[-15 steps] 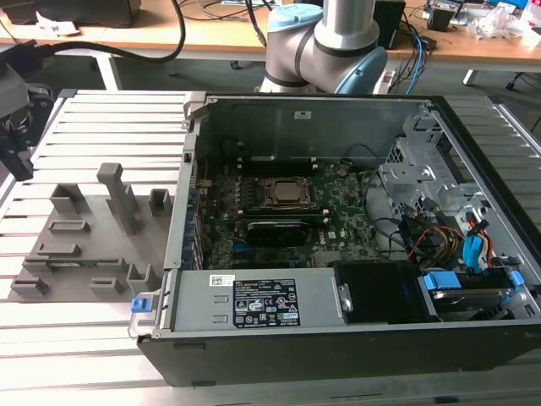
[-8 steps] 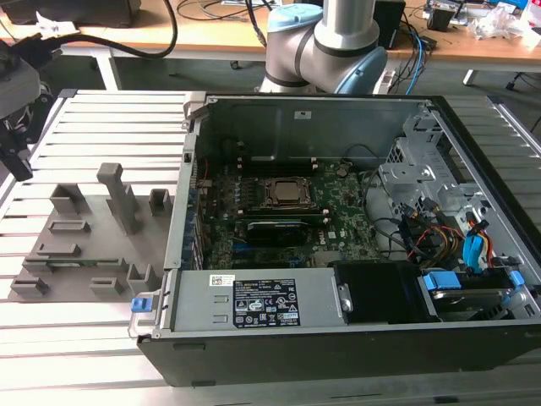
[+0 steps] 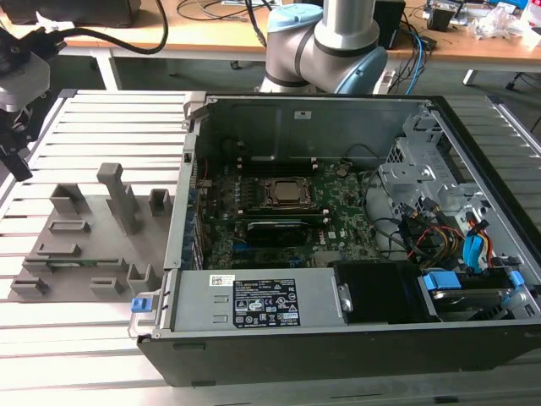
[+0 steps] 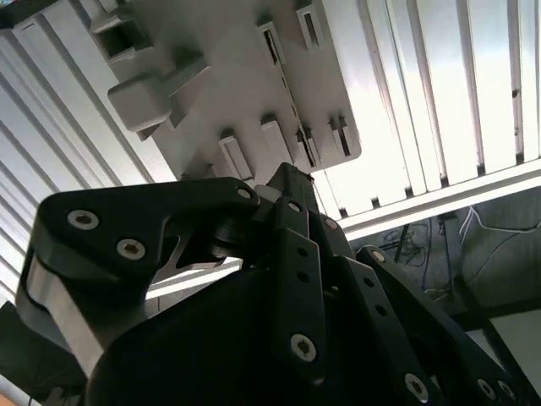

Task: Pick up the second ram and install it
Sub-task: 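Pick up the second ram and move it above second insertion slot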

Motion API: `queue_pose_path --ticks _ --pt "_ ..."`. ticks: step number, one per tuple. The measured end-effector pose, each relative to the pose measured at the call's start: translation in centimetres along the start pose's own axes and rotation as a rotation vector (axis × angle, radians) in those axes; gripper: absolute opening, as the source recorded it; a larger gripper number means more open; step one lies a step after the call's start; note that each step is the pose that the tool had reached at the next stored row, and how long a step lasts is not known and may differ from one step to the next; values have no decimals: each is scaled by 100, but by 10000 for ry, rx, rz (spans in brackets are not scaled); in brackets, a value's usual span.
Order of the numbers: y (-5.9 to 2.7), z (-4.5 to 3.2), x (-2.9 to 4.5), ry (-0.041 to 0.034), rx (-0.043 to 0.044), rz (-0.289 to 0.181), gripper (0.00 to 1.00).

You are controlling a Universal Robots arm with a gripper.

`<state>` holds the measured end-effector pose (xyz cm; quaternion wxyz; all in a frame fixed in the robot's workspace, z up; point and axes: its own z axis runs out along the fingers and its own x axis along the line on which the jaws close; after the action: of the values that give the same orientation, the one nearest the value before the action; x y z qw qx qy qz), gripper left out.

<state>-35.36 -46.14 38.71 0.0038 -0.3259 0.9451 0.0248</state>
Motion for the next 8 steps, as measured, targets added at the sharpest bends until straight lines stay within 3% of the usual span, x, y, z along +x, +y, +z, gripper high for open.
queue_pose_path --ticks 8 --pt "0 0 0 45 -24 -1000 11"
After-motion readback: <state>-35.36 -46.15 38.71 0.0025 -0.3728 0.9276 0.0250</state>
